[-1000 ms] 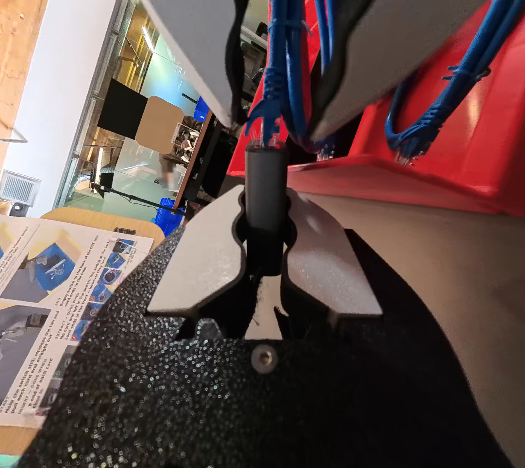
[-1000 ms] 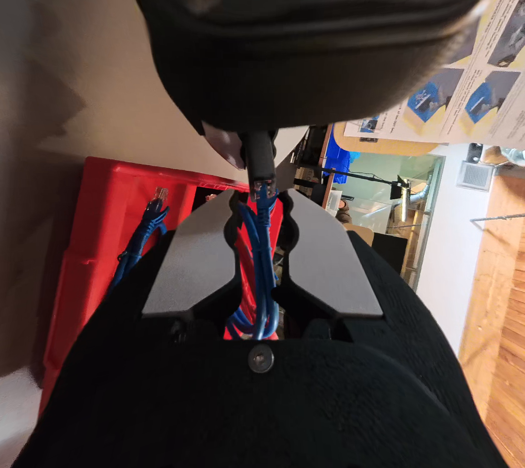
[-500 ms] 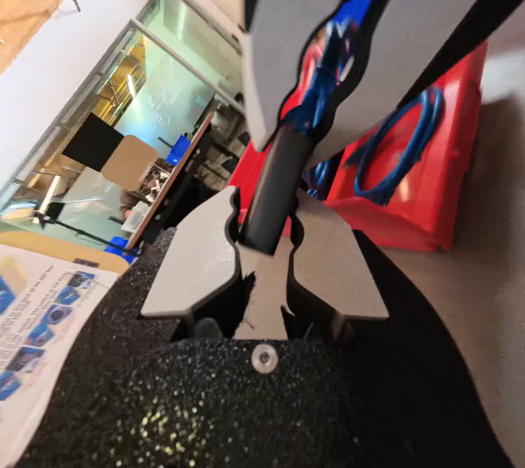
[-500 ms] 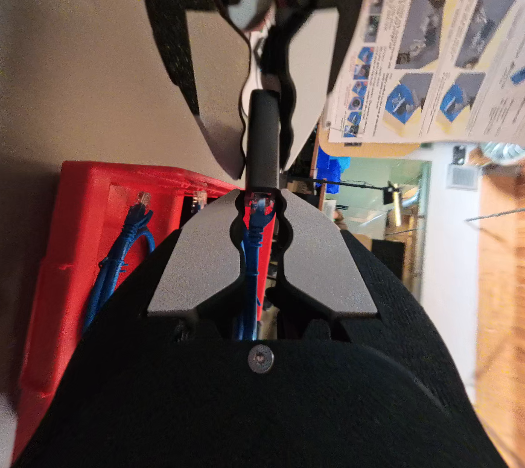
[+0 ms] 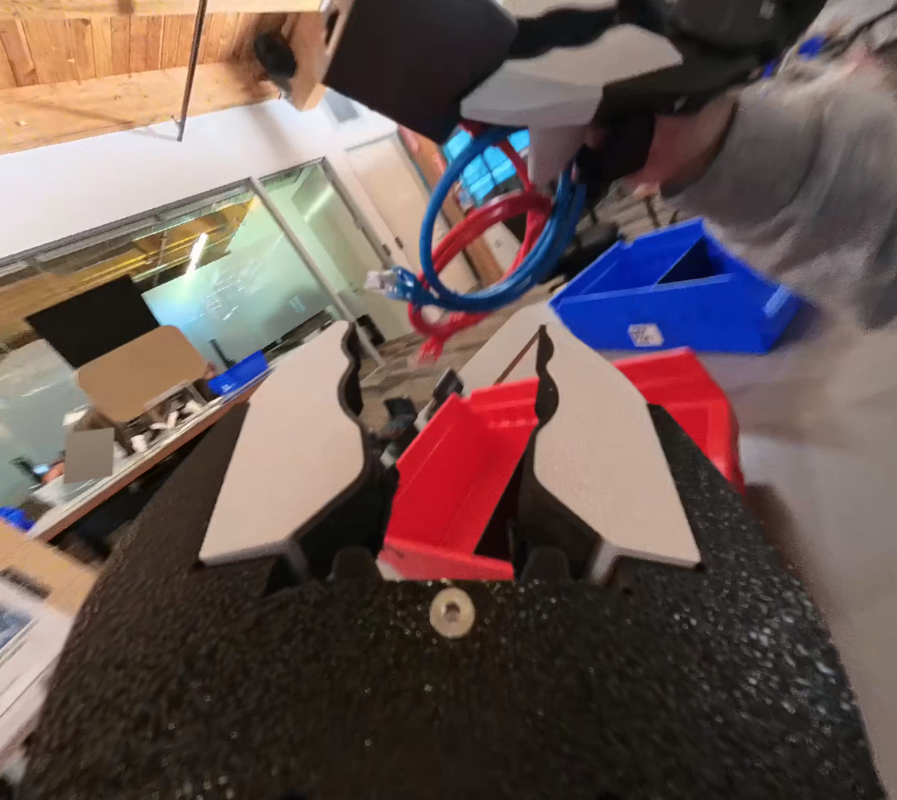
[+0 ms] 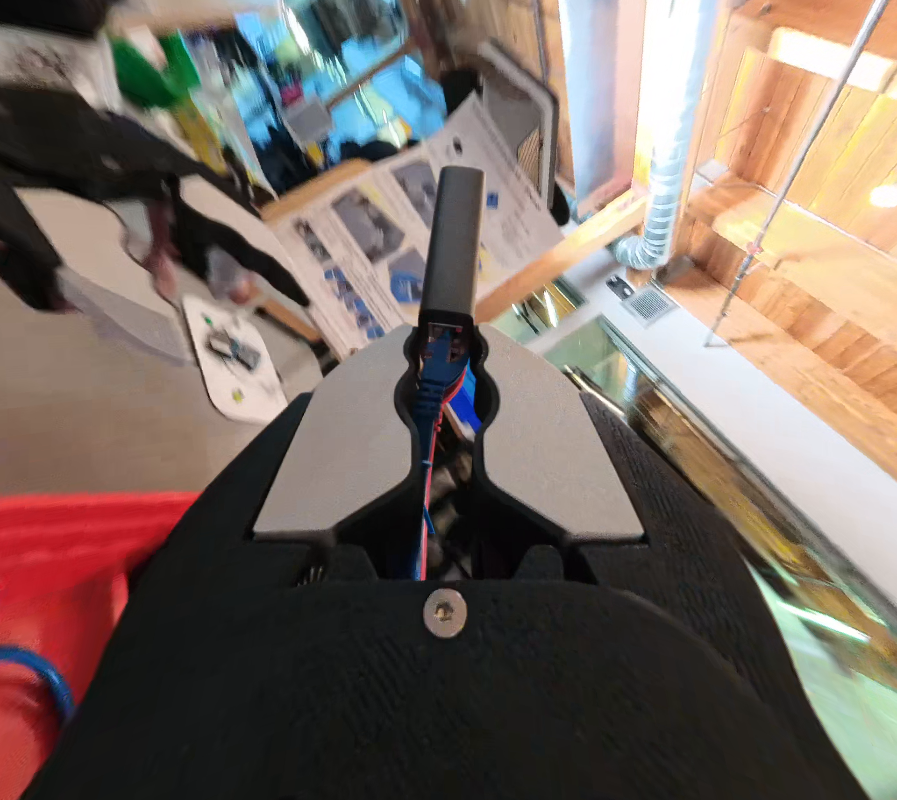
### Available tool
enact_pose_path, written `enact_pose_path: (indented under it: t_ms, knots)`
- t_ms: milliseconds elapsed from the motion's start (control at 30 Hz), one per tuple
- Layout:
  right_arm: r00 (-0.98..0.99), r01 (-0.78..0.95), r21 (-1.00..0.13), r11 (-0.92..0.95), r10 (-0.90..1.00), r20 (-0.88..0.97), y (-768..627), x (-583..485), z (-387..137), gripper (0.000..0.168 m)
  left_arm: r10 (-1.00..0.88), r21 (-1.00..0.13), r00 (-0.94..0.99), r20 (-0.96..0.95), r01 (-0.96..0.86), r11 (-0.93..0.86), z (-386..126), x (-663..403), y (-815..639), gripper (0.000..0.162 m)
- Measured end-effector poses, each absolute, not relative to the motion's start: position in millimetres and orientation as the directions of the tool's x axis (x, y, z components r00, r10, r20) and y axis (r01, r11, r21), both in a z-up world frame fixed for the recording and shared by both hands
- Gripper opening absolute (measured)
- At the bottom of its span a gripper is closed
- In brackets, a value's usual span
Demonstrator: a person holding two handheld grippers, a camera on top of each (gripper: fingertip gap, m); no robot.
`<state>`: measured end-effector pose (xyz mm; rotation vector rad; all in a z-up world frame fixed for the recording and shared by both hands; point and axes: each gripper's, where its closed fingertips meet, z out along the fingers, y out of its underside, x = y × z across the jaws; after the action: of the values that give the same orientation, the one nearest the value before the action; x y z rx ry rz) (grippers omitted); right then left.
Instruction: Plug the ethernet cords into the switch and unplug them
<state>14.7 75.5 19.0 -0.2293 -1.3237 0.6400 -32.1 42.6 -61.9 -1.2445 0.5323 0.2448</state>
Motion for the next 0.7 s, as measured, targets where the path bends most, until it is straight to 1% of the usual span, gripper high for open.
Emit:
enact_pose_path:
  t_ms: [100,167,233,300,367,400,467,533,600,633,700]
  knots:
    - [-0.022,-0.469,-0.598,0.65,0.668,0.744,62.3,27.0,32.5,0.018,-0.219,-0.864,0.878,-0.426,-0.324,0.385,-20.4,-17.2,43.4,0.076]
    - [-0.117,-0.526,-0.631,0.57,0.687,0.718,52.6,32.2,29.2,0.018,-0.314,-0.876,0.863,-0.396,-0.252,0.412,0.2,-4.3,41.5,0.076]
    - [-0.183,-0.554,-0.651,0.518,0.687,0.703,44.6,35.3,22.9,0.018,-0.384,-0.882,0.837,-0.391,-0.221,0.416,11.2,5.5,41.8,0.074]
    - [-0.23,-0.566,-0.667,0.485,0.684,0.692,38.3,36.7,15.7,0.018,-0.421,-0.878,0.804,-0.419,-0.241,0.414,12.2,12.4,43.7,0.063]
    - [-0.28,-0.568,-0.686,0.454,0.677,0.68,32.3,37.2,7.7,0.018,-0.457,-0.873,0.776,-0.434,-0.238,0.425,10.9,20.8,43.3,0.059]
    - [-0.302,-0.566,-0.695,0.443,0.674,0.675,30.0,37.0,3.5,0.018,-0.478,-0.869,0.759,-0.441,-0.229,0.438,9.7,26.0,41.2,0.053]
    - [-0.329,-0.563,-0.714,0.415,0.68,0.655,29.6,36.2,-1.3,0.018,-0.507,-0.858,0.721,-0.473,-0.245,0.452,2.3,36.0,36.6,0.033]
    - [-0.381,-0.531,-0.753,0.389,0.683,0.623,32.8,35.6,-8.2,0.019,-0.466,-0.859,0.74,-0.485,-0.302,0.414,-5.7,35.1,38.1,0.03]
    - [-0.442,-0.45,-0.807,0.383,0.69,0.574,39.8,32.7,-19.1,0.021,-0.423,-0.864,0.758,-0.497,-0.384,0.326,-18.3,31.4,38.5,0.023]
    - [-0.433,-0.416,-0.817,0.4,0.703,0.565,45.9,30.5,-22.4,0.023,-0.361,-0.856,0.779,-0.513,-0.438,0.273,-23.9,25.2,40.0,0.022]
    - [-0.387,-0.377,-0.801,0.465,0.707,0.592,54.1,31.5,-26.4,0.031,-0.216,-0.807,0.777,-0.591,-0.572,0.147,-36.2,8.6,40.4,0.02]
